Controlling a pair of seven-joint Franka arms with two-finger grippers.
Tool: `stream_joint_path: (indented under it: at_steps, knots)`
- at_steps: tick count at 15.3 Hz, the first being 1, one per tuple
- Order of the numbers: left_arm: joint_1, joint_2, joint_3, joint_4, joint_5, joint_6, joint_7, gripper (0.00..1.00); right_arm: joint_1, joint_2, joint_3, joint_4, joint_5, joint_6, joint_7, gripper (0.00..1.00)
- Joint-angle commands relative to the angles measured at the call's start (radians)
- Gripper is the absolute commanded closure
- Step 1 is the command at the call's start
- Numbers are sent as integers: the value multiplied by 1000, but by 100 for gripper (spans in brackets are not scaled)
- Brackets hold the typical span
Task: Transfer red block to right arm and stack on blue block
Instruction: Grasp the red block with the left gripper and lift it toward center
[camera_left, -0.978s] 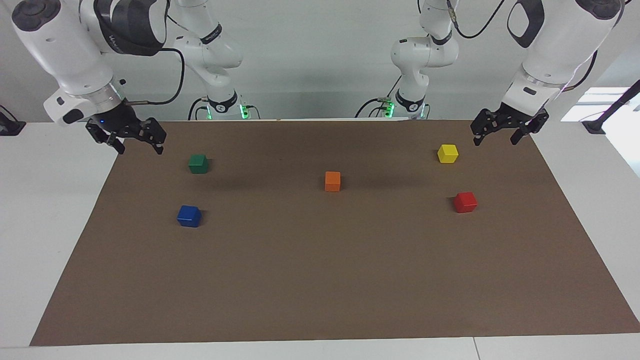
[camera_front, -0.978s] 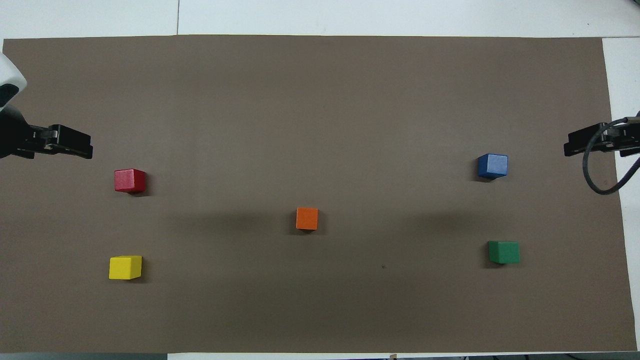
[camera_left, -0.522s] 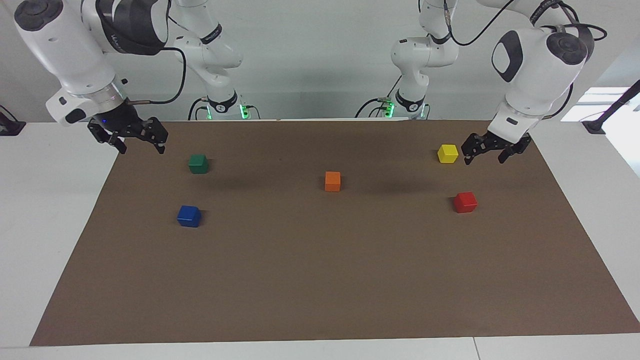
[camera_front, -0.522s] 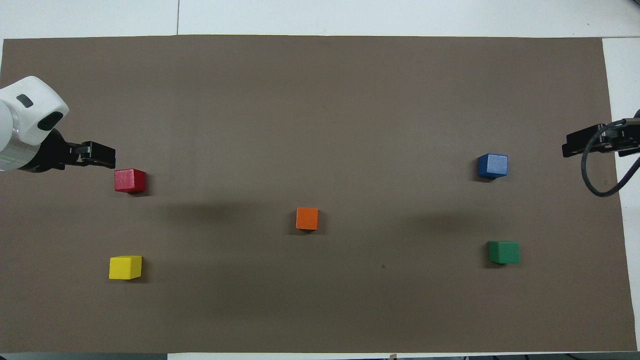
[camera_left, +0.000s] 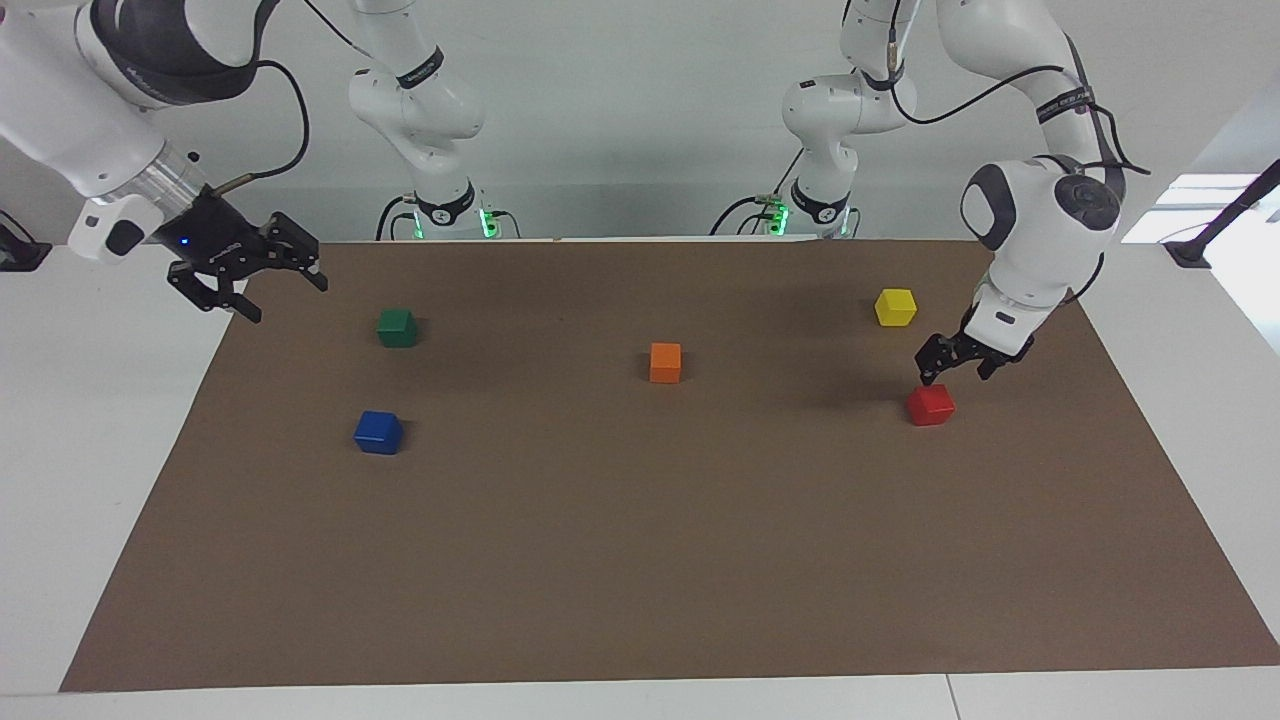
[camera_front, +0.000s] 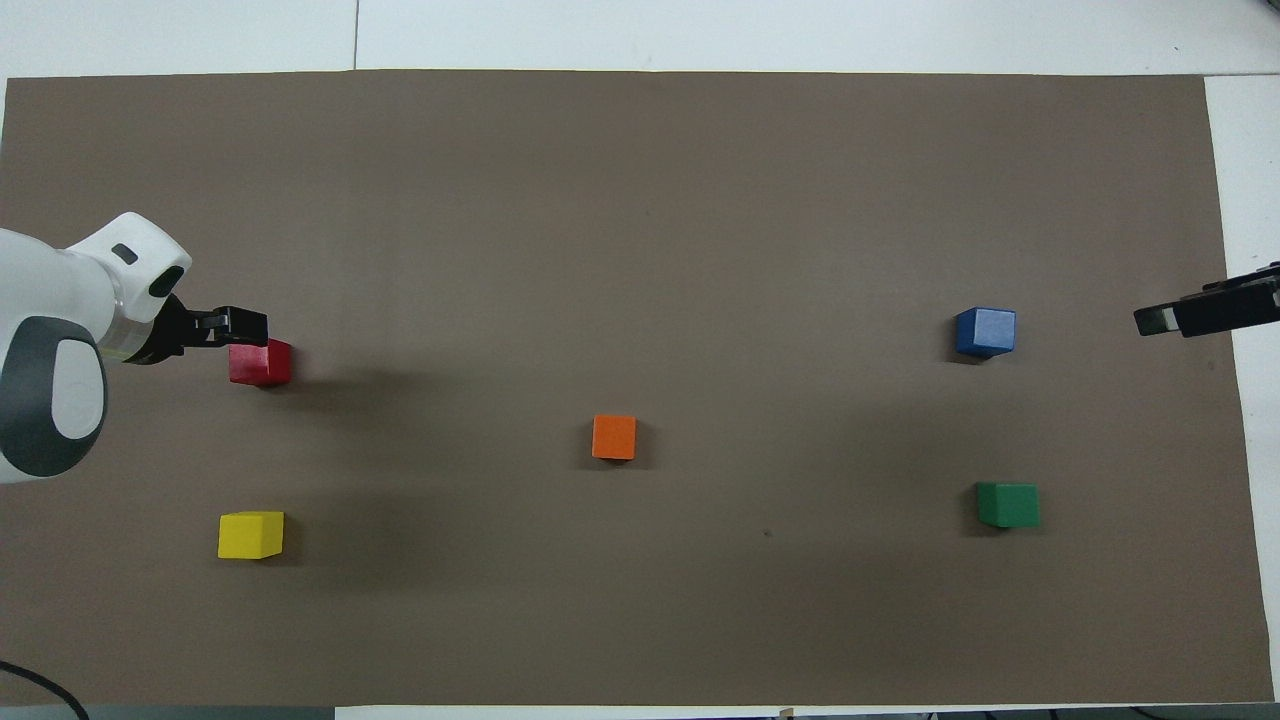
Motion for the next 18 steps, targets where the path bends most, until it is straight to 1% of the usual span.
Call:
stream_joint_path:
  at_steps: [1, 3, 5, 7, 8, 10, 11, 12, 13, 14, 15, 16, 18]
  knots:
    - [5, 12, -2, -39, -15, 69, -8, 0, -70, 67, 7, -54, 195, -52, -168, 0]
    - [6, 28, -2, -53, -15, 95, -6, 0, -70, 81, 7, -94, 264, -87, -183, 0]
    - [8, 49, -2, -68, -15, 127, -6, 0, -70, 108, 7, -168, 400, -113, -186, 0]
    - [9, 49, -2, -88, -15, 132, -5, 0, -64, 136, 7, -203, 480, -116, -187, 0]
    - [9, 49, -2, -104, -15, 143, -5, 0, -62, 162, 7, -220, 526, -127, -189, 0]
    - [11, 52, -2, -139, -15, 205, -5, 0, -64, 255, 7, -248, 647, -177, -247, 0]
    - [9, 66, -2, -142, -15, 218, -5, 0, -64, 303, 8, -248, 678, -202, -258, 0]
    - [9, 71, -2, -142, -15, 220, -5, 2, -61, 330, 8, -248, 718, -214, -256, 0]
    - [9, 71, -2, -141, -15, 212, -8, 35, -58, 363, 8, -249, 763, -234, -255, 0]
    - [11, 71, -2, -136, -15, 197, -8, 79, -37, 411, 10, -249, 812, -272, -255, 0]
    - [11, 71, -2, -127, -18, 168, -8, 100, -7, 445, 10, -257, 870, -300, -255, 0]
    - [11, 69, -2, -101, -41, 125, -8, 100, 32, 462, 10, -284, 939, -319, -255, 0]
    - [11, 60, -2, -32, -120, 1, -11, 100, 117, 463, 8, -320, 1071, -328, -227, 0]
